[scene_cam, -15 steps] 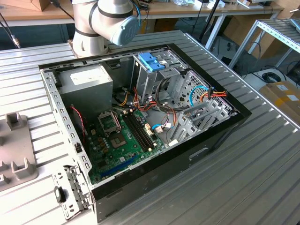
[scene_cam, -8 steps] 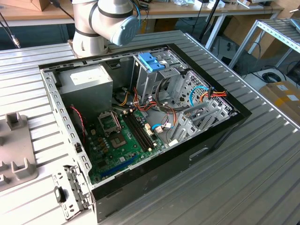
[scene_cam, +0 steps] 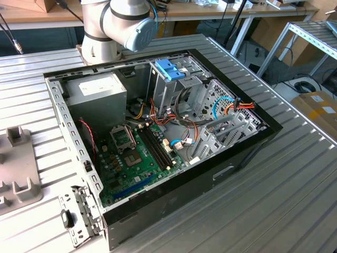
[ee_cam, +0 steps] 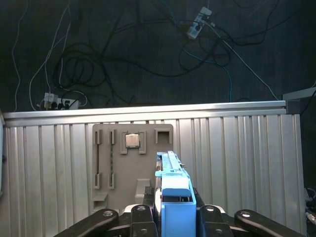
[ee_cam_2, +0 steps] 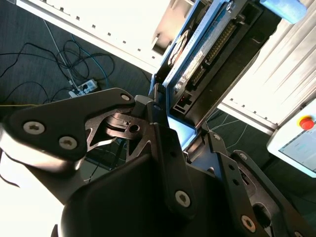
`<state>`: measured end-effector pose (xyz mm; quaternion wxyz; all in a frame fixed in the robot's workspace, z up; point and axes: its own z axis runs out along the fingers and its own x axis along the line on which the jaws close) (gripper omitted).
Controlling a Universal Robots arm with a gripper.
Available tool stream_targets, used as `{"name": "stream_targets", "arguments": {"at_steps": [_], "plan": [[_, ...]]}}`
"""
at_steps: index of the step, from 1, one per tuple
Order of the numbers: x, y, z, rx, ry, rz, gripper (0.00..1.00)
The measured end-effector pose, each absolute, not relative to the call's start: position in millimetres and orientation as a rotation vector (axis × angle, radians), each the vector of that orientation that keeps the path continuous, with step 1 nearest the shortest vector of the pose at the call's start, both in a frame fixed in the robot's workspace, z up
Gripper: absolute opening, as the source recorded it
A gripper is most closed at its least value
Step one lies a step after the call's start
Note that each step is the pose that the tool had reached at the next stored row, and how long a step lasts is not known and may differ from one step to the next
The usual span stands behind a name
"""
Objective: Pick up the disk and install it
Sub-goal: 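Pick up the disk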
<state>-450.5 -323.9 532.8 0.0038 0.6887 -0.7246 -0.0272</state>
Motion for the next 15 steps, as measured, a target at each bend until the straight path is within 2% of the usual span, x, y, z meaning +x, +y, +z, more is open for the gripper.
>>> {"name": "stream_targets", "arguments": {"at_steps": [15], "plan": [[-446.7,-323.9,532.8,2.158,-2.271,-0.085,0.37]]}}
